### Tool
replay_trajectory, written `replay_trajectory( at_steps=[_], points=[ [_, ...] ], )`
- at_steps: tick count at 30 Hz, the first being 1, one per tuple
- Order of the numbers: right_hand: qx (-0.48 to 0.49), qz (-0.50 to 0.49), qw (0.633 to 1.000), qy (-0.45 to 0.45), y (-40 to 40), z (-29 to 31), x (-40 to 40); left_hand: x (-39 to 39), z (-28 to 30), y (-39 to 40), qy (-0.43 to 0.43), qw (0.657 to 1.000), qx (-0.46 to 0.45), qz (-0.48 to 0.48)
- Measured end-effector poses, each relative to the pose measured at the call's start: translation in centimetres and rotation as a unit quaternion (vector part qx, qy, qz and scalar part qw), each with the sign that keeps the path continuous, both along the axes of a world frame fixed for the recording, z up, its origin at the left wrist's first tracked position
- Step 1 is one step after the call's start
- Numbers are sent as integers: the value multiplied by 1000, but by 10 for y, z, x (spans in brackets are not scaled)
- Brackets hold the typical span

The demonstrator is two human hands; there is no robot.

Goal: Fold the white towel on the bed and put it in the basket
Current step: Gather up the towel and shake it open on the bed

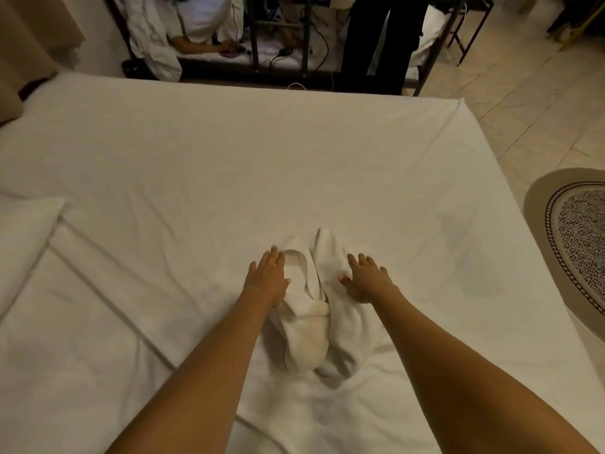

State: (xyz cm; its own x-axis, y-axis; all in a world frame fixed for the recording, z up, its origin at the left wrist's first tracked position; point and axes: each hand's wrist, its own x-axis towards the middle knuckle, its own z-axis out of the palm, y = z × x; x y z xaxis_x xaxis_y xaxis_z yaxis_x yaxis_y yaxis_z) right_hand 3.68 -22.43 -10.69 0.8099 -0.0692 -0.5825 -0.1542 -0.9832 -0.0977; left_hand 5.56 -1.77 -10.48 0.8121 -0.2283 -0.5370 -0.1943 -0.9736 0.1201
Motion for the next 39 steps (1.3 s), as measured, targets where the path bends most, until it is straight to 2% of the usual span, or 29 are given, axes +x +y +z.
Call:
replay_trajectory(
  at_steps=[4, 8, 16, 18, 23, 29, 33, 39],
  points=[
    [-3, 23, 1000, -13, 6, -22, 30, 30, -19, -10, -56, 998, -8, -22],
    [16, 37, 999, -22, 18, -46, 43, 47, -43, -17, -62, 996, -22, -55],
    [32, -47, 998, -2, 2, -95, 19, 35, -86, -14, 21, 998, -56, -18],
    [29, -46, 999, 0, -2, -102, 13, 29, -94, -14, 16, 998, -62, 7],
    [43, -30, 997, -53, -5, -101, 8, 39, -106, -20, -100, 994, -33, 30],
    [88, -146, 980, -108, -3, -90, 8, 54, -102, -27, -24, 997, -70, 4],
    [65, -159, 975, -138, -11, -82, 3, 46, -92, -27, -52, 997, -51, 5],
    [48, -186, 969, -154, -27, -67, -6, 23, -81, -30, -62, 995, -75, 3]
  ],
)
